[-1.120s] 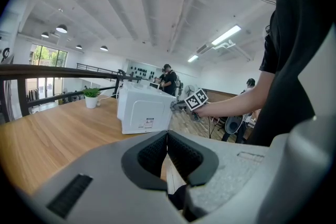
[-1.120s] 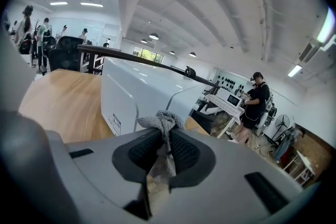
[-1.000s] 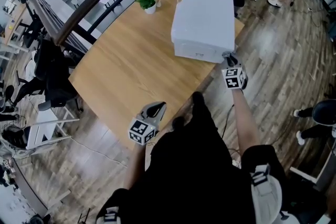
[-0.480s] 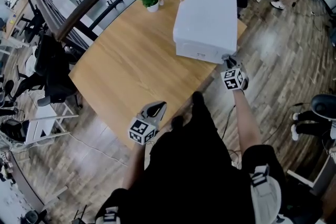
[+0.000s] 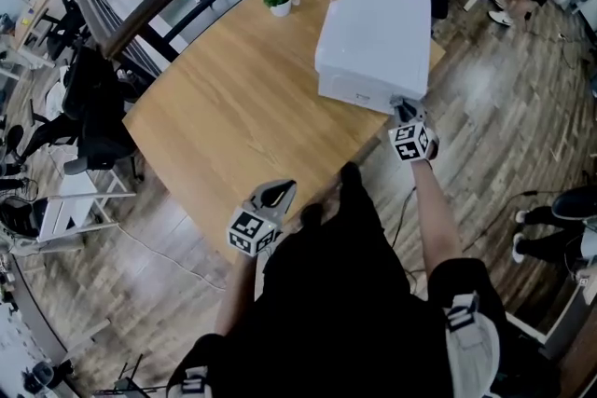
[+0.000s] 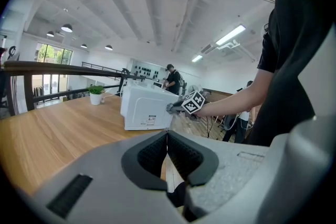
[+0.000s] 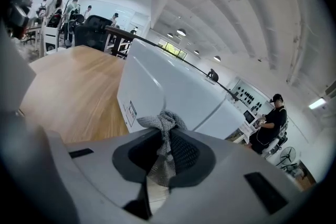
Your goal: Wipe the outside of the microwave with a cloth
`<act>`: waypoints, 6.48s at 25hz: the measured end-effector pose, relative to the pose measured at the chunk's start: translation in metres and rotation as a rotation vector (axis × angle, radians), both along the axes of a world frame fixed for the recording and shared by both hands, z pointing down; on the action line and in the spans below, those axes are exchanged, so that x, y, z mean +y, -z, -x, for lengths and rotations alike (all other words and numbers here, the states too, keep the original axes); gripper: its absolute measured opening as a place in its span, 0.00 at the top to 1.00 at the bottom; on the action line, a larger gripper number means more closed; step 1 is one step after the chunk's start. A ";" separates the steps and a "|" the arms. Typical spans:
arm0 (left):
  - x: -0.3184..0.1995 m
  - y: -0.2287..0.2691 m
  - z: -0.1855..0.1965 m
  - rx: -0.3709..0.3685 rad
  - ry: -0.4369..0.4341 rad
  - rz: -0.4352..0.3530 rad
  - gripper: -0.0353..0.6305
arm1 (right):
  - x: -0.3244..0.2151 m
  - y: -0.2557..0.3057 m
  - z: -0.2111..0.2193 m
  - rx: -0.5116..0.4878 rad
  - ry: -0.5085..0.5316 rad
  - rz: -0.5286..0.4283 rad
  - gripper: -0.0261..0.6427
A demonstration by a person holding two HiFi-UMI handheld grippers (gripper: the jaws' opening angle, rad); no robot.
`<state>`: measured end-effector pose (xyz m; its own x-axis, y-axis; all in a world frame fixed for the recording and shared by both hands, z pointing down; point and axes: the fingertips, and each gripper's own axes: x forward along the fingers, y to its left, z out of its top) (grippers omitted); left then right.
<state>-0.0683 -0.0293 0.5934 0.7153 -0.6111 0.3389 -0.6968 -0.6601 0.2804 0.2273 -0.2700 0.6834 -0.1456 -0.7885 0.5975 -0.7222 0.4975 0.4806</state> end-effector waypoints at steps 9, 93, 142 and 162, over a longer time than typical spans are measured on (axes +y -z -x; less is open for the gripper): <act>0.004 -0.003 0.018 -0.003 0.051 0.005 0.94 | -0.007 -0.004 0.036 -0.011 0.061 -0.003 0.89; 0.013 -0.009 0.092 -0.049 0.266 0.032 0.94 | -0.046 -0.065 0.206 -0.314 0.100 0.166 0.90; -0.027 0.003 0.028 -0.033 0.027 0.039 0.94 | -0.009 -0.082 0.003 -0.277 -0.235 0.189 0.89; -0.033 0.002 0.015 -0.034 0.004 0.038 0.94 | -0.003 -0.093 -0.030 -0.263 -0.285 0.200 0.89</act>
<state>-0.0833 -0.0626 0.5911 0.7007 -0.6002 0.3858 -0.7089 -0.6465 0.2818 0.2574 -0.2727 0.7761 -0.1064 -0.6918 0.7142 -0.9293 0.3247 0.1761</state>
